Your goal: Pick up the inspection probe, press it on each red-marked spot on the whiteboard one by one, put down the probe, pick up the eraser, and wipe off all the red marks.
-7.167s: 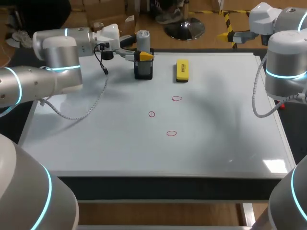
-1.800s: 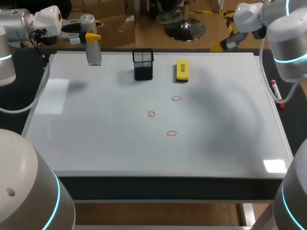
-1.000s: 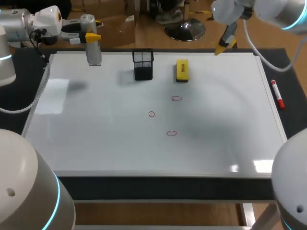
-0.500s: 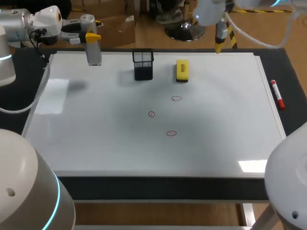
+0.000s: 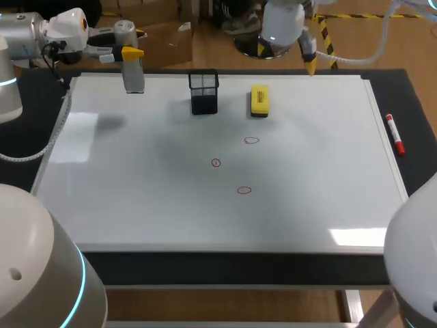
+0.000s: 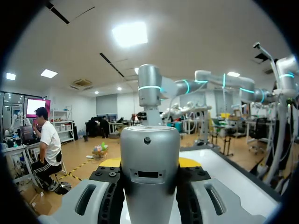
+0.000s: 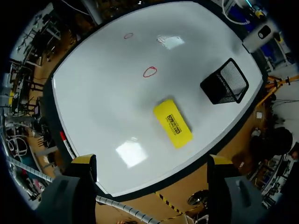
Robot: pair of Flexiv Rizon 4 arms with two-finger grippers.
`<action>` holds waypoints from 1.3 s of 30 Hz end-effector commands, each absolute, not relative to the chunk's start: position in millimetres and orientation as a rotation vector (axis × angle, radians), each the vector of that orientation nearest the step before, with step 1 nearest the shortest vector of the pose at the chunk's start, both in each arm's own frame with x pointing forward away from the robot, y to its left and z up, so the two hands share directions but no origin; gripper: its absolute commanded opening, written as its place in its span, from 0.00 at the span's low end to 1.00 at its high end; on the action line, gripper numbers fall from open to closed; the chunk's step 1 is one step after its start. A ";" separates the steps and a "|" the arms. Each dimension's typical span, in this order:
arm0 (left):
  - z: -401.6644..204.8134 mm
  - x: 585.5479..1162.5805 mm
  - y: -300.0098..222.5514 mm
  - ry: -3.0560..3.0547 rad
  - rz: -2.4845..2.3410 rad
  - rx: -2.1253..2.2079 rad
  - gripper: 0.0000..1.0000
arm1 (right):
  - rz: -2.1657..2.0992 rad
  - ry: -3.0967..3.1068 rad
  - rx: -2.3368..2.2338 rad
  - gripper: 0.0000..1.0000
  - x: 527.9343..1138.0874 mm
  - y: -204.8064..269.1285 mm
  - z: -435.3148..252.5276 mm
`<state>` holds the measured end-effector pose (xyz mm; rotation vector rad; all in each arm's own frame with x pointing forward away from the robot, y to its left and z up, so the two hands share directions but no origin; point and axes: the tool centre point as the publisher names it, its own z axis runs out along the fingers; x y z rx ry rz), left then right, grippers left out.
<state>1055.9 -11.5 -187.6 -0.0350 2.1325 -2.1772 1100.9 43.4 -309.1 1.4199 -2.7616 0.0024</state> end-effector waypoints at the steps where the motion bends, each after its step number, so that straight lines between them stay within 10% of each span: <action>1: -186.9 1056.7 -11.0 2.133 -2.179 -0.032 0.00 | -0.131 -2.726 1.545 1.00 1102.1 39.5 -314.8; 39: -186.9 1056.7 -11.0 2.133 -2.179 -0.032 0.00 | -0.065 -2.258 2.189 1.00 1095.9 99.8 -377.8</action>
